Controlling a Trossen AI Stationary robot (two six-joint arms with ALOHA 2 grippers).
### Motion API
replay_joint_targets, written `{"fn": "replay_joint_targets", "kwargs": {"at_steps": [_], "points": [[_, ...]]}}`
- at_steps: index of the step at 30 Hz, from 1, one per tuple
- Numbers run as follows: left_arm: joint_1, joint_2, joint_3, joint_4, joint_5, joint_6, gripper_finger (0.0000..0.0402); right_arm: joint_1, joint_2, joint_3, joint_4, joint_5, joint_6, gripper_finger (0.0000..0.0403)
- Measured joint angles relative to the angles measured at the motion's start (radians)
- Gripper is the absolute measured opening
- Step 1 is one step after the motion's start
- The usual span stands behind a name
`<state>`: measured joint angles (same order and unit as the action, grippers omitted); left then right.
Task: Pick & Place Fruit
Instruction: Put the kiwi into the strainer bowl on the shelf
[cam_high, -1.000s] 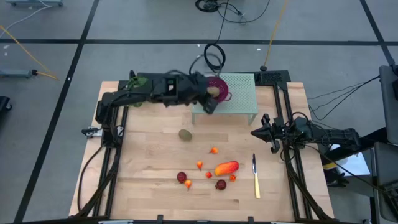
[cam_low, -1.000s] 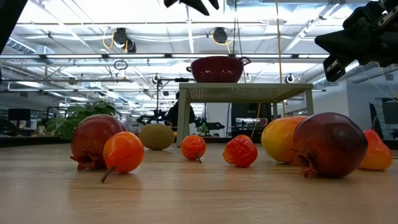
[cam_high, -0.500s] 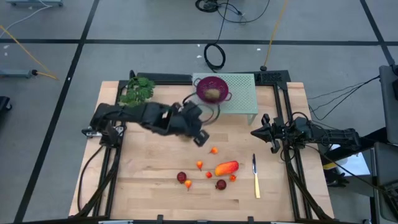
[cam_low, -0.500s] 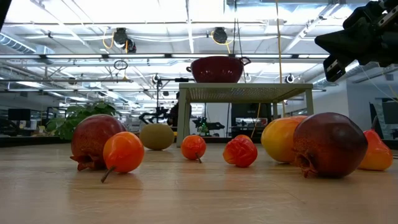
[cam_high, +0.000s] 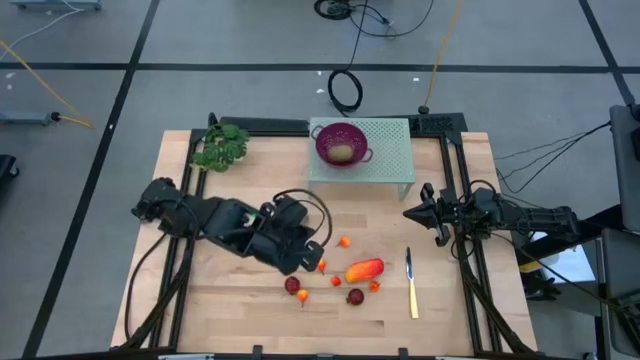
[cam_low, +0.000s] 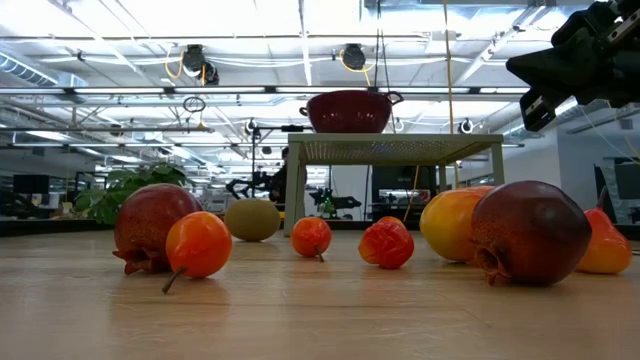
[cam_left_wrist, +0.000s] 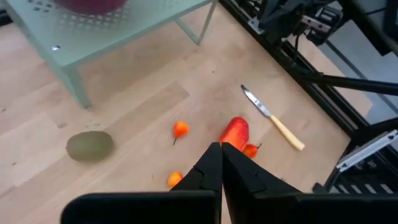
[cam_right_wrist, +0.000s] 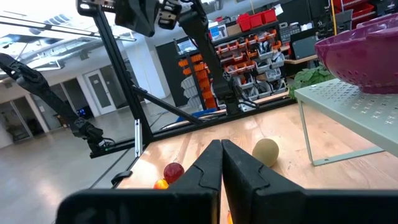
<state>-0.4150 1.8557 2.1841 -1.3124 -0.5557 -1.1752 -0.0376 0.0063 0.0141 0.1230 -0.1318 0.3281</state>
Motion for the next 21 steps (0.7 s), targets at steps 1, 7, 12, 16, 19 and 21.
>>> {"fn": "replay_joint_targets", "kwargs": {"at_steps": [1,7,12,16,19,21], "points": [[-0.005,0.000,0.000,-0.006,-0.010,-0.012,0.0005,0.000,0.000,0.000,0.000,0.000,0.000,0.0004],[-0.009,0.000,0.000,-0.028,-0.022,-0.026,0.0002,0.000,0.000,0.000,0.000,0.000,0.000,0.0004],[0.007,0.000,0.000,-0.029,-0.021,-0.020,0.0011,0.000,0.000,0.000,0.013,0.000,0.000,0.0004],[0.025,0.000,0.000,-0.030,-0.010,0.007,0.0003,0.000,0.000,0.000,0.052,0.000,0.000,0.0004],[0.039,0.000,-0.001,-0.030,-0.002,0.022,0.0006,0.000,0.000,0.000,0.061,0.000,0.000,0.0004],[0.047,0.000,-0.001,-0.030,0.009,0.026,0.0009,0.000,0.000,0.000,0.060,0.000,0.000,0.0004]]}}
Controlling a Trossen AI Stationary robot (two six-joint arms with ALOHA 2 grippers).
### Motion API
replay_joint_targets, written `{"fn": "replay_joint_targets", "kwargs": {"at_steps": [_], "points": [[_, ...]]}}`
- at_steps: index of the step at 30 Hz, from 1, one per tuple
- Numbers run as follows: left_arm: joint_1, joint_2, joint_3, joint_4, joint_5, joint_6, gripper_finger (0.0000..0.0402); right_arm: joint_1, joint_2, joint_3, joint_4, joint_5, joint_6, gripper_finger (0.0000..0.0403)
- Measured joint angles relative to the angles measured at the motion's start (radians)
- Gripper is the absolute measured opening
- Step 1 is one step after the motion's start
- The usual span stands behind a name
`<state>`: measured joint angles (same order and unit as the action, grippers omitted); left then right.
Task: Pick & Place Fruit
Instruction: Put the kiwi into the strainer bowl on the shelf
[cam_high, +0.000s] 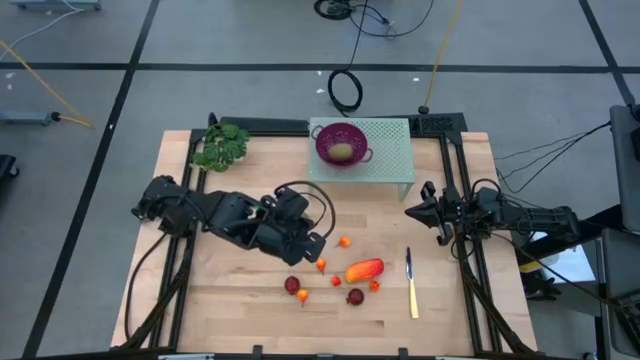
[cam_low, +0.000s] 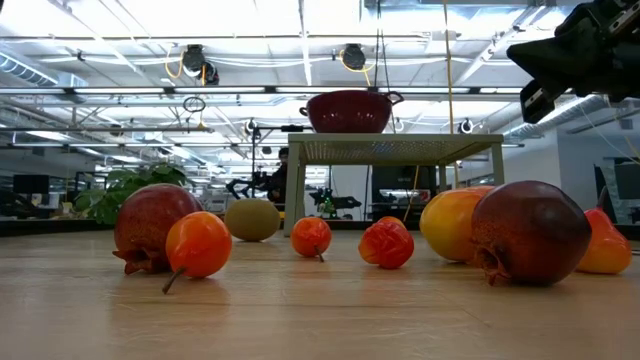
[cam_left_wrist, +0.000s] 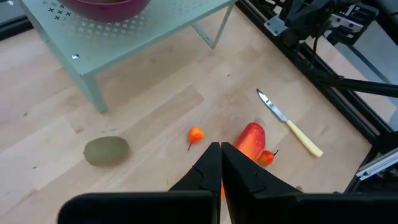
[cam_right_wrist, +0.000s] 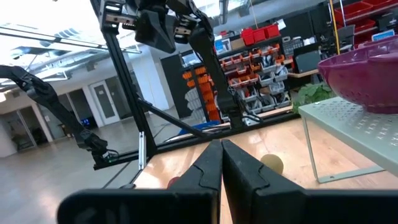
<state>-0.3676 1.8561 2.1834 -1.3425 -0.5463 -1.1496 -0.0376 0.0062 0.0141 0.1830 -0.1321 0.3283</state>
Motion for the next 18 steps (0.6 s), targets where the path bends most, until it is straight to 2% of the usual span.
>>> {"fn": "replay_joint_targets", "kwargs": {"at_steps": [9,14,18], "points": [[0.028,0.000,-0.080,0.007,0.047,-0.029,0.0009,0.000,0.000,0.000,0.000,0.000,0.000,0.0004],[0.039,0.002,-0.200,0.007,0.103,-0.062,0.0002,0.000,0.000,0.000,0.000,0.000,0.000,0.0004],[0.042,0.002,-0.291,0.008,0.141,-0.040,0.0014,0.000,0.000,0.000,0.000,0.000,0.000,0.0004]]}}
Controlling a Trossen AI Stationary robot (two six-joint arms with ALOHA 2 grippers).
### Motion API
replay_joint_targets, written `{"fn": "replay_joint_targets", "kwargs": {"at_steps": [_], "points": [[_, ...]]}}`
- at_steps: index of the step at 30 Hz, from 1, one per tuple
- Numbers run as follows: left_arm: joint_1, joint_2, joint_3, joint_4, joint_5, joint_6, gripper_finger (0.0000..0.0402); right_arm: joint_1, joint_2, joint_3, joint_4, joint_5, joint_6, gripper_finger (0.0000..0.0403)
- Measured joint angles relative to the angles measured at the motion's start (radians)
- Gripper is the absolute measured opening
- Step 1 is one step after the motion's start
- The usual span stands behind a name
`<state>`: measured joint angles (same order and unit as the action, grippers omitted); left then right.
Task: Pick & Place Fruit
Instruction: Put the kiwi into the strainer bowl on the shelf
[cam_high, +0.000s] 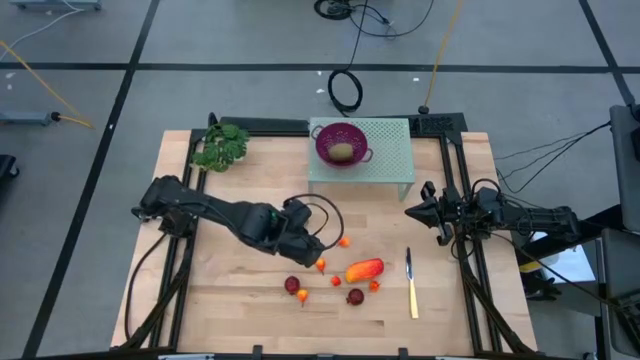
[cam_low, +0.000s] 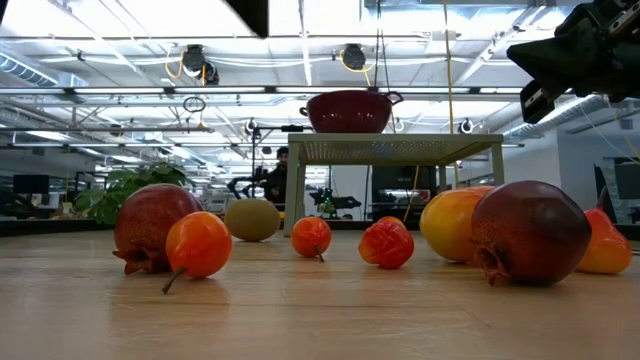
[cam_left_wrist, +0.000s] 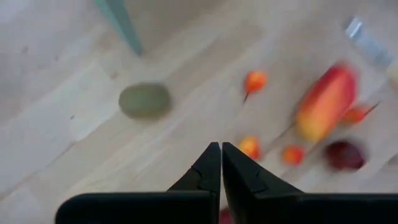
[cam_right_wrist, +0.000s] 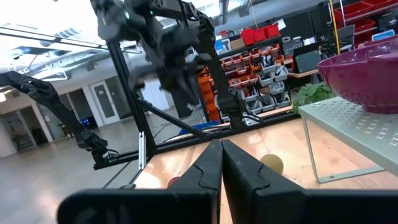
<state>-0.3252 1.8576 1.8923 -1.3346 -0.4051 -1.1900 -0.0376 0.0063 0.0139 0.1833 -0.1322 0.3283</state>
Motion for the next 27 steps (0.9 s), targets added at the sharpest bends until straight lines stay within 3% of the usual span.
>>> {"fn": "replay_joint_targets", "kwargs": {"at_steps": [8,15,20,27], "points": [[0.052,0.000,-0.165,0.000,0.144,0.189,0.0003,0.000,0.000,0.000,0.000,0.000,0.000,0.0004],[0.144,0.000,-0.248,0.041,0.155,0.483,0.0006,0.000,0.000,0.000,0.000,0.001,0.000,0.0004],[0.193,-0.006,-0.309,0.144,0.224,0.745,0.0008,0.000,0.000,0.000,-0.001,0.001,0.000,0.0004],[0.259,-0.045,-0.423,0.222,0.223,0.956,0.0002,0.000,0.000,0.000,0.000,0.001,0.000,0.0004]]}}
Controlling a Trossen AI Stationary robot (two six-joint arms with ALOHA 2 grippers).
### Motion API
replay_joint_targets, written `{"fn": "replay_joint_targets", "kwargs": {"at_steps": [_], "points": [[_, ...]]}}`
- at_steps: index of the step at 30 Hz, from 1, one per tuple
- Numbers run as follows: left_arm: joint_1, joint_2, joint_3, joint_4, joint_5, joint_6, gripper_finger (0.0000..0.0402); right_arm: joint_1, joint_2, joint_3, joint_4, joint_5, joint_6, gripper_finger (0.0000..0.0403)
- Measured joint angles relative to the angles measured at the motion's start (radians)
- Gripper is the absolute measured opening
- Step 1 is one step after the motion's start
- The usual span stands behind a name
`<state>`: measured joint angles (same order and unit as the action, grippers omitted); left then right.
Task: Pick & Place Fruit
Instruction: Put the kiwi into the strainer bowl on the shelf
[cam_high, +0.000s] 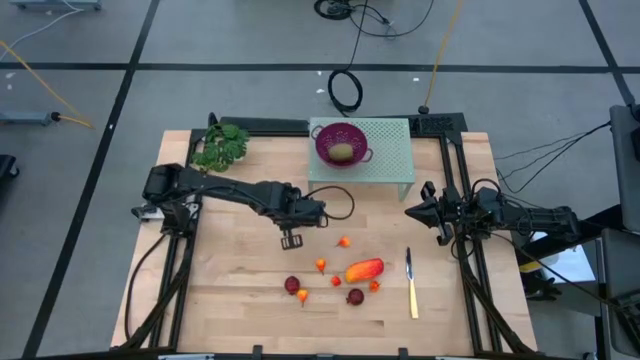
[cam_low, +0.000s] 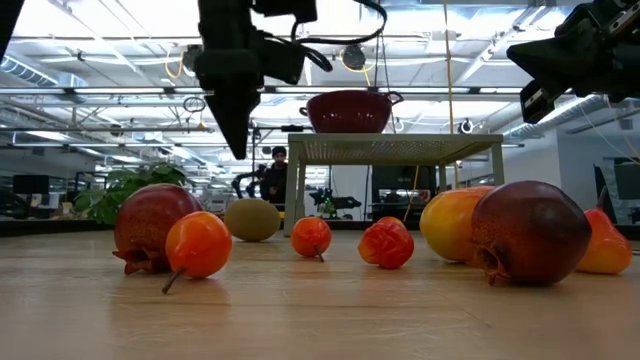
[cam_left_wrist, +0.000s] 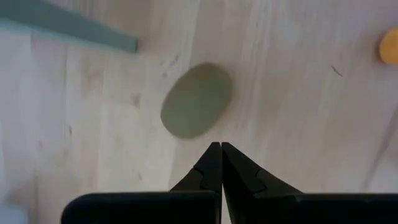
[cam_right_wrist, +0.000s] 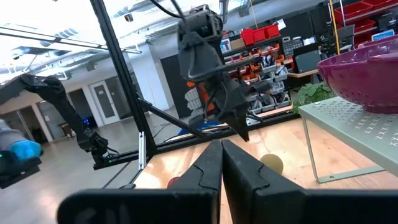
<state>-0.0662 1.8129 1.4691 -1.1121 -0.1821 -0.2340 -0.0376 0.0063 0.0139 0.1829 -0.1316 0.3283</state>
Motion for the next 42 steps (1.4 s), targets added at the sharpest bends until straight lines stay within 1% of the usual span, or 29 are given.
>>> {"fn": "replay_joint_targets", "kwargs": {"at_steps": [6,10,14,16,20,23,26,31,36,39,42], "points": [[0.022,-0.097,-0.163,0.182,0.001,0.190,0.0019,0.000,0.000,0.000,0.001,0.000,0.000,0.0004],[0.034,-0.160,-0.257,0.252,0.028,0.287,0.0018,0.000,0.000,0.000,0.001,0.001,0.000,0.0004],[0.047,-0.181,-0.292,0.302,0.035,0.377,0.0008,0.000,0.000,0.000,0.009,0.003,0.000,0.0004],[0.053,-0.180,-0.297,0.316,0.058,0.417,0.0006,0.000,0.000,0.000,0.010,0.003,0.000,0.0004],[0.062,-0.167,-0.297,0.338,0.104,0.460,0.0021,0.000,0.000,0.000,0.016,0.003,0.000,0.0004],[0.062,-0.169,-0.297,0.354,0.101,0.505,0.0046,0.000,0.000,0.000,0.016,0.003,0.000,0.0004],[0.061,-0.168,-0.297,0.370,0.100,0.522,0.0078,0.000,0.000,0.000,0.023,0.004,0.000,0.0004],[0.061,-0.168,-0.297,0.408,0.099,0.515,0.0143,0.000,0.000,0.000,0.031,0.004,0.000,0.0004],[0.061,-0.168,-0.297,0.429,0.096,0.467,0.0207,0.000,0.000,0.000,0.031,0.004,0.000,0.0004],[0.061,-0.156,-0.297,0.444,0.085,0.461,0.0238,0.000,0.000,0.000,0.031,0.004,0.000,0.0004],[0.061,-0.156,-0.297,0.445,0.084,0.458,0.0259,0.000,0.000,0.000,0.031,0.004,0.000,0.0004]]}}
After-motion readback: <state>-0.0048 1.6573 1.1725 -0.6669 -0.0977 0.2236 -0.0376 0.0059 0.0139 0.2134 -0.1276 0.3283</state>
